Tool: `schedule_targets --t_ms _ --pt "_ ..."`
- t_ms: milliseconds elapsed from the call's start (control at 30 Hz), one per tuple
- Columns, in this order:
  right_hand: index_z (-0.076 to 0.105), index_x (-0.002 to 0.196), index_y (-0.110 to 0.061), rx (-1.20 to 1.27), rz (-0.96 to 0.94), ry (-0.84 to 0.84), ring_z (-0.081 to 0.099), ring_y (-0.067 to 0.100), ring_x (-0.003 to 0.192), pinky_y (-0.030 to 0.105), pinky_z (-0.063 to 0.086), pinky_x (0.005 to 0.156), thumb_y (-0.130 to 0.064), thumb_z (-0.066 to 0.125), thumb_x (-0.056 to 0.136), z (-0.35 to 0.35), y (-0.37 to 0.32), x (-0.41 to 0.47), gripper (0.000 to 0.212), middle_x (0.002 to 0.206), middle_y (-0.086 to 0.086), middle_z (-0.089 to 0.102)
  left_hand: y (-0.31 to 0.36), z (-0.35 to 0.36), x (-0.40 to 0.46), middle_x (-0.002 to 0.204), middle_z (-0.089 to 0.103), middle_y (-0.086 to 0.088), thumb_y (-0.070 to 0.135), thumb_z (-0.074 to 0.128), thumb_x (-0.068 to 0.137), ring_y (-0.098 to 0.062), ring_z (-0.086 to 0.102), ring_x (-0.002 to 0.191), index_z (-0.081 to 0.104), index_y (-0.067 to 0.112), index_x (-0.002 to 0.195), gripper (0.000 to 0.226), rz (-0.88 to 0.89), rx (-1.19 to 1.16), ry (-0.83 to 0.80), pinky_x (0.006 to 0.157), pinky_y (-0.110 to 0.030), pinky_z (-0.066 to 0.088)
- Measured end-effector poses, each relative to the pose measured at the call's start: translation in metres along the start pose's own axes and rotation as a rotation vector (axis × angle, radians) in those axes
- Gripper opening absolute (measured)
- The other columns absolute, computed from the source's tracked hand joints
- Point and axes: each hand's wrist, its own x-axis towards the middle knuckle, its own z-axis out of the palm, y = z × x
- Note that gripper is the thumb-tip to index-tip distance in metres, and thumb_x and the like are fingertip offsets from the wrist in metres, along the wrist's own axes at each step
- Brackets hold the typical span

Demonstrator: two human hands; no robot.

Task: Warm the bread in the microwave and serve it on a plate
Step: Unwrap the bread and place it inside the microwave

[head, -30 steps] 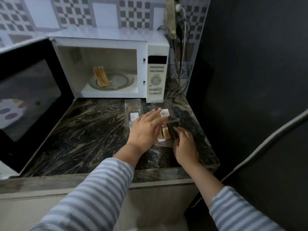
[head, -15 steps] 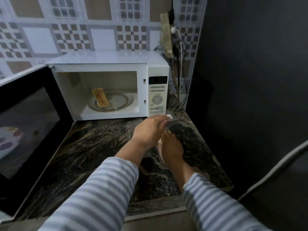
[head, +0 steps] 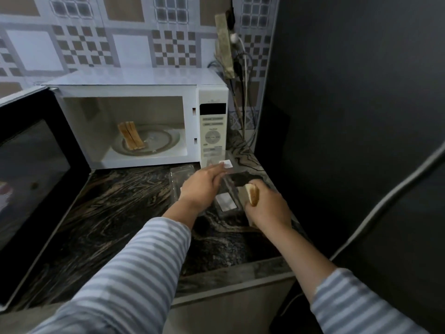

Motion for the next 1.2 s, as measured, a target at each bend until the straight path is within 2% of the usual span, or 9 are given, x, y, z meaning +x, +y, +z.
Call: schedule_targets --t_ms 133,267,367,467,600,767,933,1100,1200 --pt "0.047 0.13 -0.033 0.053 0.026 0.037 0.063 0.026 0.094 0.035 0.054 0.068 -0.03 0.064 0.087 -0.016 0.025 -0.01 0.047 0.11 0.003 0.064 0.003 0.017 -0.028 0.119 0.067 0.01 0.03 0.056 0.094 -0.016 0.063 0.106 0.071 0.027 0.108 0.021 0.037 0.11 0.106 0.083 -0.031 0.048" --pt "0.047 0.13 -0.035 0.085 0.021 0.054 0.064 0.025 0.09 0.036 0.055 0.066 -0.029 0.064 0.086 -0.023 0.03 -0.013 0.047 0.11 0.003 0.063 -0.005 0.048 -0.05 0.107 0.072 0.009 0.026 0.067 0.086 -0.015 0.069 0.096 0.075 0.027 0.094 0.011 0.046 0.218 0.151 0.098 -0.04 0.04" --pt "0.048 0.129 -0.033 0.107 -0.003 0.051 0.064 0.026 0.091 0.039 0.056 0.069 -0.028 0.065 0.086 -0.022 0.027 -0.014 0.047 0.109 0.004 0.065 -0.005 0.061 -0.059 0.097 0.074 0.01 0.02 0.078 0.075 -0.014 0.071 0.085 0.076 0.028 0.078 0.009 0.066 0.313 0.161 0.098 -0.05 0.04" --pt "0.049 0.128 -0.031 0.119 -0.034 0.054 0.064 0.027 0.094 0.04 0.056 0.073 -0.028 0.066 0.085 -0.023 0.02 -0.013 0.047 0.11 0.003 0.066 -0.001 0.066 -0.063 0.097 0.074 0.008 0.021 0.078 0.074 -0.018 0.071 0.084 0.076 0.026 0.077 0.007 0.09 0.388 0.144 0.096 -0.054 0.041" --pt "0.052 0.125 -0.032 0.135 -0.077 0.051 0.065 0.026 0.093 0.039 0.056 0.075 -0.028 0.066 0.083 -0.029 0.003 -0.006 0.045 0.108 0.002 0.067 0.0 0.061 -0.065 0.098 0.073 0.007 0.025 0.071 0.08 -0.018 0.068 0.097 0.076 0.024 0.088 0.009 0.106 0.406 0.158 0.098 -0.054 0.04" --pt "0.054 0.118 -0.031 0.168 -0.146 0.028 0.062 0.02 0.087 0.034 0.054 0.072 -0.026 0.067 0.082 -0.05 -0.035 0.013 0.039 0.099 -0.003 0.064 0.004 0.025 -0.054 0.111 0.07 0.005 0.032 0.041 0.093 -0.016 0.059 0.118 0.065 0.024 0.112 0.032 0.147 0.373 0.267 0.106 -0.051 0.032" --pt "0.053 0.122 -0.029 0.105 -0.15 -0.059 0.057 0.022 0.092 0.032 0.051 0.075 -0.028 0.07 0.079 -0.056 -0.096 0.041 0.046 0.107 0.002 0.061 -0.026 -0.032 -0.051 0.124 0.065 0.003 0.032 0.042 0.096 -0.016 0.051 0.126 0.063 0.024 0.12 0.033 0.015 0.357 0.36 0.111 -0.043 0.026" --pt "0.054 0.12 -0.029 0.14 -0.163 -0.11 0.052 0.019 0.084 0.027 0.041 0.067 -0.027 0.071 0.078 -0.028 -0.144 0.063 0.045 0.103 -0.003 0.057 -0.089 -0.061 -0.065 0.136 0.056 0.003 0.037 0.034 0.094 -0.015 0.041 0.134 0.059 0.025 0.124 0.041 -0.142 0.428 0.271 0.111 -0.042 0.029" --pt "0.054 0.12 -0.03 0.164 -0.171 -0.12 0.058 0.023 0.093 0.028 0.044 0.068 -0.028 0.071 0.077 -0.001 -0.166 0.078 0.046 0.114 0.002 0.061 -0.127 -0.064 -0.071 0.152 0.035 0.004 0.041 0.033 0.097 -0.013 0.023 0.144 0.04 0.025 0.143 0.049 -0.312 0.496 0.049 0.116 -0.042 0.019"
